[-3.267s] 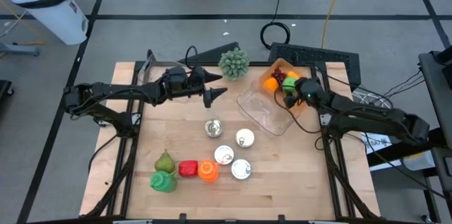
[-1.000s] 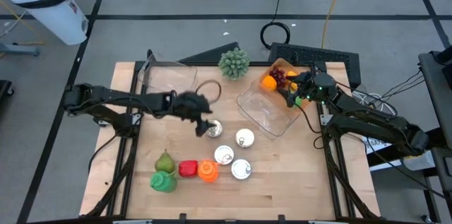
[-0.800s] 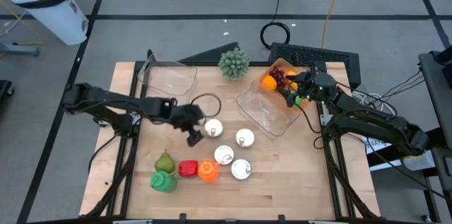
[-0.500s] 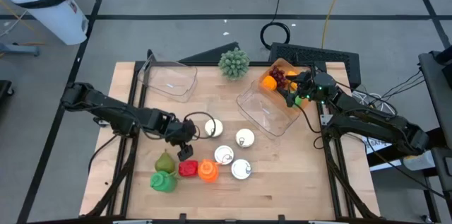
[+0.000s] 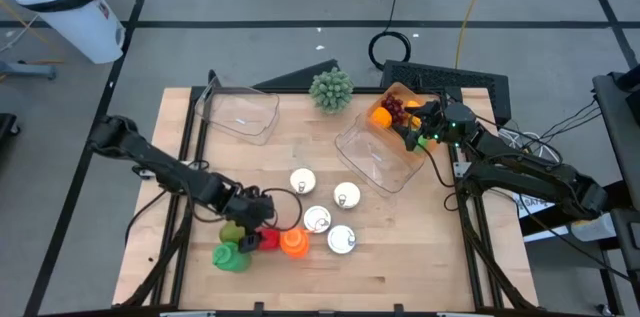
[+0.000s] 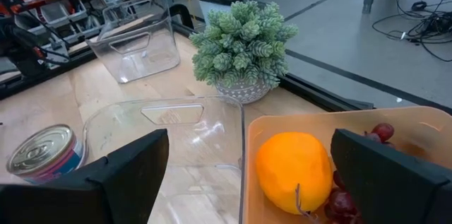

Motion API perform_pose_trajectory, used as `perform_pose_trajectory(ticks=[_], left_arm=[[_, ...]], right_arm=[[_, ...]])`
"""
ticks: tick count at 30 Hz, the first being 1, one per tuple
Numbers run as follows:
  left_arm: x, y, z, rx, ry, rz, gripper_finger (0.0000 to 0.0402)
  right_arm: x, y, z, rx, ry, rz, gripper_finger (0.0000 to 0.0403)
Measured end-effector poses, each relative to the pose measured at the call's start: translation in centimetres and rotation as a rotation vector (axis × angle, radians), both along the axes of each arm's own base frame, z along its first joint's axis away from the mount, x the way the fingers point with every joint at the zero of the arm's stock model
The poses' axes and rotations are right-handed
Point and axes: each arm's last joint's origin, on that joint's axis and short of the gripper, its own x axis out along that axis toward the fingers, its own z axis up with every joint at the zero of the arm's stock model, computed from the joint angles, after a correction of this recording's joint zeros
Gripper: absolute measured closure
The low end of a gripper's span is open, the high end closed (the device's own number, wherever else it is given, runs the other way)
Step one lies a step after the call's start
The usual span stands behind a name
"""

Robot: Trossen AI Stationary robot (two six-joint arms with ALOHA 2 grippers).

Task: Pick & Place Food Item
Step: Put the red bell pepper into the orange bin

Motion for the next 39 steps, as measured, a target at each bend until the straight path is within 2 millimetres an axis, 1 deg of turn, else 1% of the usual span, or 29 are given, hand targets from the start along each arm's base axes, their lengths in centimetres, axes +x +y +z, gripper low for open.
perform_pose_trajectory(ticks=[6, 10, 16, 23, 27, 30, 33, 37, 39], left_arm=[[0.6, -0.9, -2.0, 0.032, 0.070, 0.005, 0.0062], [1.2, -1.4, -3.2, -0.007, 0.113, -0.001, 0.0062], [1.7, -2.0, -3.6, -0.069, 0.104, -0.027, 0.0062], [1.6, -2.4, -3.6, -0.032, 0.082, -0.029, 0.0062], [1.6, -2.5, -4.0, -0.023, 0.096, -0.029, 0.0063], [1.7, -2.5, -4.4, -0.030, 0.119, -0.042, 0.0081], [1.8, -2.6, -4.6, -0.020, 0.114, -0.074, 0.0116], [2.0, -2.1, -4.4, -0.014, 0.103, -0.079, 0.0163], [1.9, -1.7, -4.0, -0.018, 0.094, -0.058, 0.0176]], right_arm=[[0.0, 0.0, 0.0, -0.019, 0.013, 0.006, 0.0026], [0.0, 0.0, 0.0, -0.019, 0.014, 0.007, 0.0026], [0.0, 0.0, 0.0, -0.018, 0.014, 0.007, 0.0026], [0.0, 0.0, 0.0, -0.017, 0.016, 0.007, 0.0026], [0.0, 0.0, -0.1, -0.015, 0.019, 0.007, 0.0026], [0.0, 0.0, -0.1, -0.015, 0.019, 0.007, 0.0026], [0.0, 0.0, -0.1, -0.015, 0.019, 0.007, 0.0026], [0.0, 0.0, -0.1, -0.014, 0.019, 0.007, 0.0026], [0.0, 0.0, -0.1, -0.014, 0.019, 0.007, 0.0026]])
